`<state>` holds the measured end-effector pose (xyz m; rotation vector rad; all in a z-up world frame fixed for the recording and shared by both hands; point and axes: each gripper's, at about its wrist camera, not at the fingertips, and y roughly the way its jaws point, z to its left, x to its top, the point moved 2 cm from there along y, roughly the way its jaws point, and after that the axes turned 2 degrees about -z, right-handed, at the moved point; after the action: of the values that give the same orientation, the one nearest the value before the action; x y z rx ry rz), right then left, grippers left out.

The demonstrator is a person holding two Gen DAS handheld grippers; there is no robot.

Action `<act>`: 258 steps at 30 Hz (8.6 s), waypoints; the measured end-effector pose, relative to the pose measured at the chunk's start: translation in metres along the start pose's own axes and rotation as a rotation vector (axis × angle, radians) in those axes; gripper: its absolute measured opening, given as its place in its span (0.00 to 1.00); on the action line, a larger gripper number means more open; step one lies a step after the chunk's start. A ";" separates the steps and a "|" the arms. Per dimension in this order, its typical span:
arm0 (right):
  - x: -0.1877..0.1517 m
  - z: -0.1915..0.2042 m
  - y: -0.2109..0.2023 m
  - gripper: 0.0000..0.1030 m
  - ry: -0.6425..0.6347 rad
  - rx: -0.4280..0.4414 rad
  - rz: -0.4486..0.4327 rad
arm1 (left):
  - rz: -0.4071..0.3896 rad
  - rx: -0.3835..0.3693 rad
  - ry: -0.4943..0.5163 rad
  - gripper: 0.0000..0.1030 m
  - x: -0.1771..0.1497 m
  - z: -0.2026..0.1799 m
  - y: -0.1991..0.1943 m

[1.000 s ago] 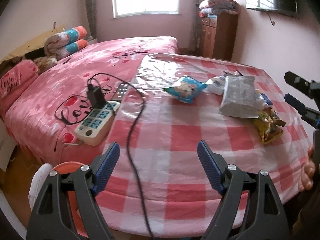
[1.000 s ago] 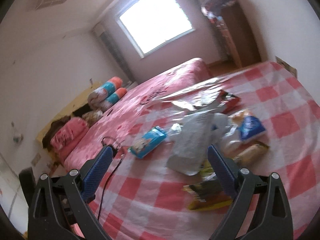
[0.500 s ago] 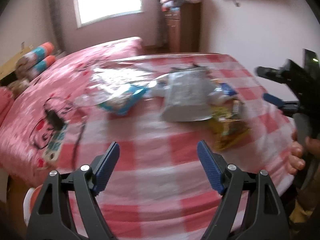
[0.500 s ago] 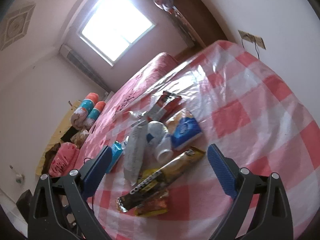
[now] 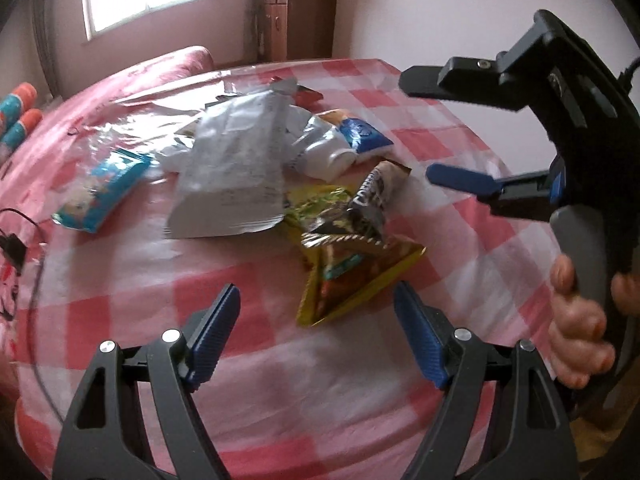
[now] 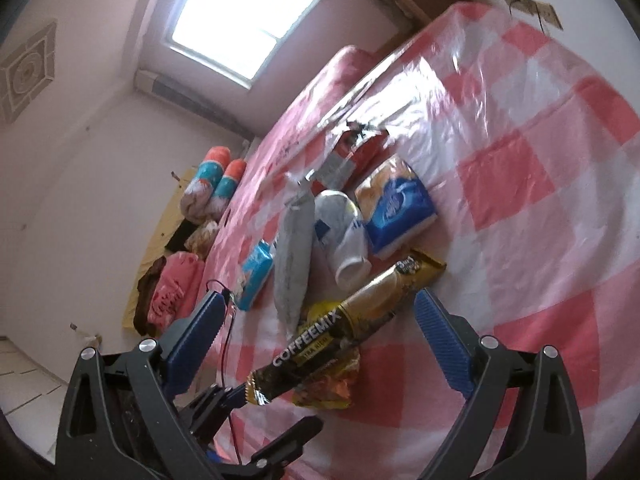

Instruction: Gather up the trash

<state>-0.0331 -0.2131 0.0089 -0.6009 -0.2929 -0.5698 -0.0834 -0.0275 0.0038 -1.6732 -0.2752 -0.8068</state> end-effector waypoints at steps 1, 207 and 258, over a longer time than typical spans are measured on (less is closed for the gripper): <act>0.000 -0.001 0.001 0.92 -0.001 0.003 0.008 | 0.005 -0.007 -0.005 0.77 0.001 -0.002 0.005; -0.222 0.303 0.166 0.11 -0.725 0.240 0.405 | -0.158 0.438 -0.711 0.78 -0.221 0.303 -0.186; -0.119 0.176 0.094 0.91 -0.588 -0.055 -0.026 | -0.187 0.436 -0.398 0.82 -0.120 0.215 -0.157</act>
<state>-0.0913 0.0061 0.0563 -0.8132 -0.8418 -0.4162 -0.1850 0.2442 0.0346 -1.3911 -0.8337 -0.4943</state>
